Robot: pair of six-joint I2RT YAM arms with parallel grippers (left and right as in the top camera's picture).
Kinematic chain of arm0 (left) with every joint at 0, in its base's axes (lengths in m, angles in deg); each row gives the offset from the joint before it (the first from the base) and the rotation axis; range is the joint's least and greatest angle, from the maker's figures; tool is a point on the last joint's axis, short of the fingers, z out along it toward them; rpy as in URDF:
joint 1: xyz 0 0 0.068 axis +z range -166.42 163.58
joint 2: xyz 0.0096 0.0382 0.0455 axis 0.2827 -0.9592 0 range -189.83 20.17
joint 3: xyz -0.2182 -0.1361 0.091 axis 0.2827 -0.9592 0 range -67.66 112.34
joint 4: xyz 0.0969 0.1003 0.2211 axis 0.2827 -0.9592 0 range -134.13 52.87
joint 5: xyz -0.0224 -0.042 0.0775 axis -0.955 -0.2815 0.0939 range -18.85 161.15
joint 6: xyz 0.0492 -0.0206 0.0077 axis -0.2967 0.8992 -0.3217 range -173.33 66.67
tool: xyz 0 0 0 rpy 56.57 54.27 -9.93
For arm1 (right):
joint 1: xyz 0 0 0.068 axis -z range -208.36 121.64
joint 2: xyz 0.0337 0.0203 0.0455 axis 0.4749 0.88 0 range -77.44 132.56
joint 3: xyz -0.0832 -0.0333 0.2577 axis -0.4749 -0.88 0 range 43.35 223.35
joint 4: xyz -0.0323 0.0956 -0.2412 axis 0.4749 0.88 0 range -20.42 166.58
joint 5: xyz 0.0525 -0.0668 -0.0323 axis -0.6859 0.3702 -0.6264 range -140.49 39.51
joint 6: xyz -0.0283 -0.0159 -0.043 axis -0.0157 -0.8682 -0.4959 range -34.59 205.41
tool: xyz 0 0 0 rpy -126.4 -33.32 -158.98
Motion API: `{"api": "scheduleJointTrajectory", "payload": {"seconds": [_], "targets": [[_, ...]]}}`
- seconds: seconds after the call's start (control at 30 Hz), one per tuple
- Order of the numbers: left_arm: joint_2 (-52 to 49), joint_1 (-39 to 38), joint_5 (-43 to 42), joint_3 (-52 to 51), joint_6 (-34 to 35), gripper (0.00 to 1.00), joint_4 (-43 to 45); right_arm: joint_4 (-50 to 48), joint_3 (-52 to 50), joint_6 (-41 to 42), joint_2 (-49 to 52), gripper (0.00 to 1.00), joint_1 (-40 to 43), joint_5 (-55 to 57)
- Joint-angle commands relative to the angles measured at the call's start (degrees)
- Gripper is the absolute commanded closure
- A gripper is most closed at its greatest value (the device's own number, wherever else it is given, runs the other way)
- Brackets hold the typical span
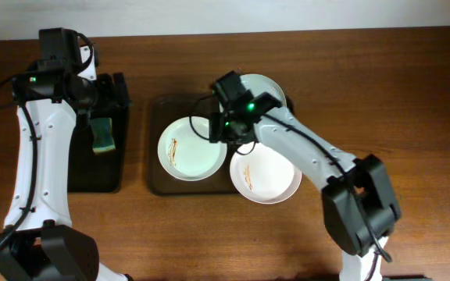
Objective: Clean dirty plates on tray and stack at the side
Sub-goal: 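Reach the left gripper to the sponge and the right gripper to the left plate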
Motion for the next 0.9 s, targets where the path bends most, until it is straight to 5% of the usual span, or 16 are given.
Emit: {"api": "scheduleJointTrajectory", "payload": {"seconds": [0.0, 0.3, 0.47, 0.57, 0.63, 0.7, 0.8, 0.83, 0.87], "targets": [[-0.5, 0.1, 4.5, 1.4, 3.4, 0.02, 0.2, -1.6, 0.7, 2.9, 4.1, 0.54, -1.0, 2.8], [-0.5, 0.1, 4.4, -3.5, 3.4, 0.02, -0.5, -2.5, 0.5, 7.0, 8.4, 0.69, -1.0, 2.9], [-2.7, 0.2, 4.4, -9.6, 3.4, 0.02, 2.1, -2.5, 0.4, 8.1, 8.6, 0.96, -2.9, 3.0], [-7.6, 0.6, 4.4, -9.7, 3.4, 0.02, 3.8, -3.3, 0.5, 8.8, 9.9, 0.96, -3.1, 0.8], [-7.8, 2.3, 4.4, -9.7, 3.4, 0.02, 4.2, -4.0, 0.5, 9.1, 10.3, 0.8, -3.2, 0.4], [-8.0, 3.8, 4.4, -9.7, 2.9, 0.02, 4.2, -4.9, 0.4, 9.2, 10.4, 0.74, -3.3, 0.4], [-9.2, 5.3, 4.4, -9.7, 2.9, 0.02, 4.4, -5.9, 0.4, 9.6, 11.2, 0.96, -3.3, -0.1], [-10.1, 5.4, 4.4, -9.8, 2.9, 0.04, 4.7, -5.9, 0.4, 9.6, 11.2, 0.96, -3.3, -0.2], [-11.4, 5.4, 4.4, -9.8, 3.0, 0.18, 5.7, -5.9, 0.4, 9.5, 11.2, 0.96, -3.3, -0.2]]}}
